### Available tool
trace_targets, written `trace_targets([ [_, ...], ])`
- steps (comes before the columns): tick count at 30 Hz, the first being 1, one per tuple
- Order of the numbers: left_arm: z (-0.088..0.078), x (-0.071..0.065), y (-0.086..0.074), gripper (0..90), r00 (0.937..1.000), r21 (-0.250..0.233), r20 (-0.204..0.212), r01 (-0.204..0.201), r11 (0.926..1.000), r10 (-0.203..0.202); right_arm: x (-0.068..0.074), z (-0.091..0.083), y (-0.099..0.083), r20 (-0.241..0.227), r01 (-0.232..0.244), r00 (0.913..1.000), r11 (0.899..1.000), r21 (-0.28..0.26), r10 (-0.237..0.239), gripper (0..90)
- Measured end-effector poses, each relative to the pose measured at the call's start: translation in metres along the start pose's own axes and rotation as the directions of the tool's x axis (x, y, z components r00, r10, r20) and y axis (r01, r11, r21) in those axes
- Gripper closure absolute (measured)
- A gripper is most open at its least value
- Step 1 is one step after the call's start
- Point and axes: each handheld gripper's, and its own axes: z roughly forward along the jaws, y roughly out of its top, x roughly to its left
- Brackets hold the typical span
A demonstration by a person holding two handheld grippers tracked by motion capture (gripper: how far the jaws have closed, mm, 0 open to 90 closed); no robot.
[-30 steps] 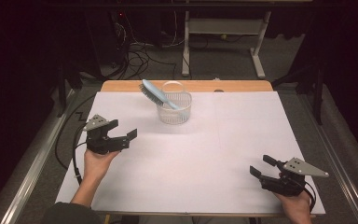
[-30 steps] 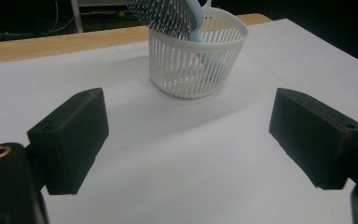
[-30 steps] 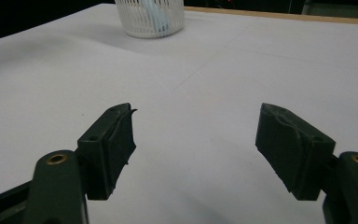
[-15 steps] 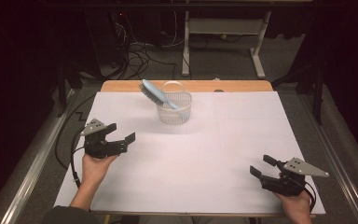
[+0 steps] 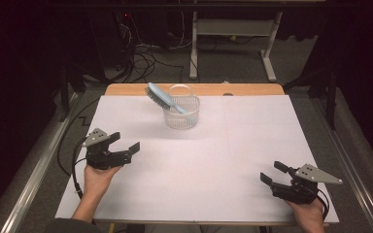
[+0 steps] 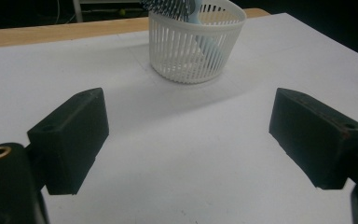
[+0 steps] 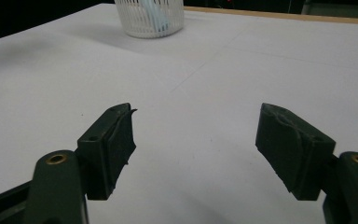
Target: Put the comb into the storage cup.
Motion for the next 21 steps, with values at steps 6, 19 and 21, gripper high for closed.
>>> trace_targets([
  [6, -0.002, -0.002, -0.004, 11.3, 1.0, -0.004, 0.001, -0.007, 1.0, 0.007, 0.0, 0.0, 0.0, 0.0, 0.001, 1.0, 1.0, 0.0, -0.001, 28.3],
  [19, -0.005, -0.002, -0.015, 11.3, 1.0, -0.003, 0.002, 0.002, 1.0, -0.002, 0.001, 0.0, 0.0, -0.001, 0.001, 1.0, 1.0, 0.0, -0.001, 28.3],
  [21, -0.006, -0.003, -0.016, 11.3, 1.0, -0.003, 0.002, 0.002, 1.0, -0.002, 0.001, 0.0, 0.0, -0.001, 0.002, 1.0, 1.0, 0.0, -0.002, 28.3],
])
